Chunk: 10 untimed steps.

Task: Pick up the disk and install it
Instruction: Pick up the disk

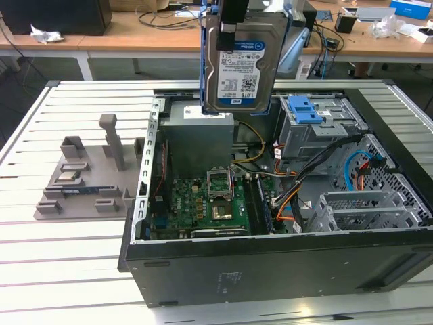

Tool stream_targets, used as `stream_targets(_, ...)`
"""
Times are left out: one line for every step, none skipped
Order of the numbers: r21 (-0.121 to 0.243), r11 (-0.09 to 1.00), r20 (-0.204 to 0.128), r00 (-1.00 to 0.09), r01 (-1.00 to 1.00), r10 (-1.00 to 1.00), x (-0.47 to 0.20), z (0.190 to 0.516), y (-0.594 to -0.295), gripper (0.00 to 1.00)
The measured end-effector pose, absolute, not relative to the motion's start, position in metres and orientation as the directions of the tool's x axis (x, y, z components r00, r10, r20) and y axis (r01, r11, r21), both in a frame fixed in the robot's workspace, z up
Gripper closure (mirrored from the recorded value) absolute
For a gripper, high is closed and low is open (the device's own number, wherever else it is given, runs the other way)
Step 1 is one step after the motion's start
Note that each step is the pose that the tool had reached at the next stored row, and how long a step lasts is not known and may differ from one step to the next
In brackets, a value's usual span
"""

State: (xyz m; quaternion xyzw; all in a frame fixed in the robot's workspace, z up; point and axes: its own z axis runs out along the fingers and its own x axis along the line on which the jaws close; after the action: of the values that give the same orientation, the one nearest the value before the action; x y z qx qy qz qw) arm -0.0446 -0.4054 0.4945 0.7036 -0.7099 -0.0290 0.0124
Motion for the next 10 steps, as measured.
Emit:
stream_targets(0.059, 0.008, -0.023, -0.010, -0.998, -1.000, -0.044, 0.495, -0.408, 0.63)
stream_targets(0.059, 0.008, -0.023, -0.010, -0.998, -1.000, -0.044, 0.495, -0.410, 0.63)
stream_targets(0.059, 0.008, -0.023, -0.010, -0.998, -1.000, -0.044, 0.494, -0.412, 0.63)
stream_targets(0.059, 0.008, -0.023, -0.010, -0.998, -1.000, -0.044, 0.494, -0.414, 0.63)
stream_targets(0.059, 0.008, -0.023, -0.010, -0.998, -1.000, -0.043, 0.494, -0.418, 0.63)
stream_targets(0.059, 0.008, -0.023, -0.010, -0.998, -1.000, -0.043, 0.494, -0.422, 0.63)
stream_targets(0.059, 0.008, -0.023, -0.010, -0.998, -1.000, -0.042, 0.494, -0.424, 0.63)
stream_targets(0.059, 0.008, -0.023, -0.010, -0.998, -1.000, -0.042, 0.494, -0.426, 0.63)
stream_targets(0.058, 0.008, -0.023, -0.010, -0.998, -1.000, -0.042, 0.494, -0.428, 0.63)
stream_targets(0.059, 0.008, -0.023, -0.010, -0.998, -1.000, -0.042, 0.494, -0.432, 0.63)
